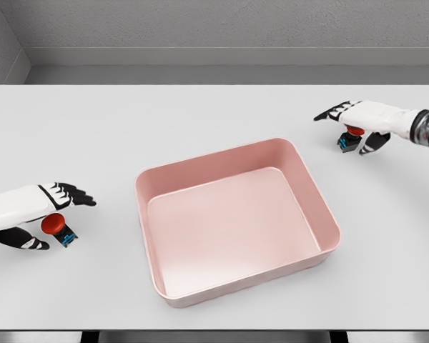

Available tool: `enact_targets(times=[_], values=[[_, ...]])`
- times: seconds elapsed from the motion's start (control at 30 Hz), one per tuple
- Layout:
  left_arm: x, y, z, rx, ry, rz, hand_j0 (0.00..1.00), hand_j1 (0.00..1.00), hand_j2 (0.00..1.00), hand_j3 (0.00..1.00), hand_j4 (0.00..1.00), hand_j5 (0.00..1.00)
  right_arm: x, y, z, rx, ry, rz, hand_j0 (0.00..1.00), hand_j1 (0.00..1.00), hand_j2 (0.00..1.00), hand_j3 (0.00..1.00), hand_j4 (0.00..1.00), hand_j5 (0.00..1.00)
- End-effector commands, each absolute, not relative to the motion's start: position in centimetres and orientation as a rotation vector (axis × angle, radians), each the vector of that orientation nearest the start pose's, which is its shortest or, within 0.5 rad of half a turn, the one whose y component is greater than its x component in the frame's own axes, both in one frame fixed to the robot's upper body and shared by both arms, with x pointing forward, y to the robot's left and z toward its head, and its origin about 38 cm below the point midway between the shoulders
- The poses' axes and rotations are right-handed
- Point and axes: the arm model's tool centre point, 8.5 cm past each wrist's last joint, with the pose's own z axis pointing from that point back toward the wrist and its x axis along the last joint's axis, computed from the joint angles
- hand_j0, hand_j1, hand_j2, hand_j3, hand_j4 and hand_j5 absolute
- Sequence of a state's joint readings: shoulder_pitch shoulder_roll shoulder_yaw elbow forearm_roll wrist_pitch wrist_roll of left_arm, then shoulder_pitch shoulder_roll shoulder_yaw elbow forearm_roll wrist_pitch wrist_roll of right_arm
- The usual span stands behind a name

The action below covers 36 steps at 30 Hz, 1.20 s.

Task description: Put the industrial switch in the basket with both arms

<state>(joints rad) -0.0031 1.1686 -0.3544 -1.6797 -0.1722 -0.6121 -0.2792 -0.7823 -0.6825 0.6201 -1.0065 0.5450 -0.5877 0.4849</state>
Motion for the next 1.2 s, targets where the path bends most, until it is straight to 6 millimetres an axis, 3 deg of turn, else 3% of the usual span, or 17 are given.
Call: enact_targets(times=[0.0, 0.2, 0.47, 0.67, 0.97, 1.17], values=[[30.9, 38.7, 17.3, 0.201, -1.382, -1.847, 0.89, 0.89, 0.89, 0.89, 0.89, 0.89, 50.0, -36.0, 17.8, -0.525, -1.177, 1.885, 0.99, 0.99, 0.99, 0.99, 0.99, 0.99], [31.0, 39.3, 17.3, 0.215, -1.365, -1.845, 0.83, 0.83, 0.83, 0.83, 0.83, 0.83, 50.4, -37.7, 17.6, -0.544, -1.132, 1.850, 0.99, 0.99, 0.99, 0.99, 0.99, 0.99], [31.0, 39.5, 17.6, 0.215, -1.355, -1.858, 0.78, 0.78, 0.78, 0.78, 0.78, 0.78, 50.6, -36.5, 17.6, -0.530, -1.160, 1.865, 0.88, 0.88, 0.88, 0.88, 0.88, 0.88], [30.6, 39.6, 17.2, 0.203, -1.339, -1.860, 0.78, 0.78, 0.78, 0.78, 0.78, 0.78, 50.6, -36.7, 17.5, -0.531, -1.154, 1.860, 0.82, 0.82, 0.82, 0.82, 0.82, 0.82], [30.6, 39.6, 17.3, 0.206, -1.341, -1.858, 0.55, 0.55, 0.55, 0.55, 0.55, 0.55, 50.5, -36.8, 17.2, -0.527, -1.145, 1.863, 0.71, 0.71, 0.71, 0.71, 0.71, 0.71], [30.7, 39.7, 17.4, 0.209, -1.342, -1.857, 0.46, 0.46, 0.46, 0.46, 0.46, 0.46, 50.5, -36.8, 17.2, -0.528, -1.142, 1.864, 0.64, 0.64, 0.64, 0.64, 0.64, 0.64]])
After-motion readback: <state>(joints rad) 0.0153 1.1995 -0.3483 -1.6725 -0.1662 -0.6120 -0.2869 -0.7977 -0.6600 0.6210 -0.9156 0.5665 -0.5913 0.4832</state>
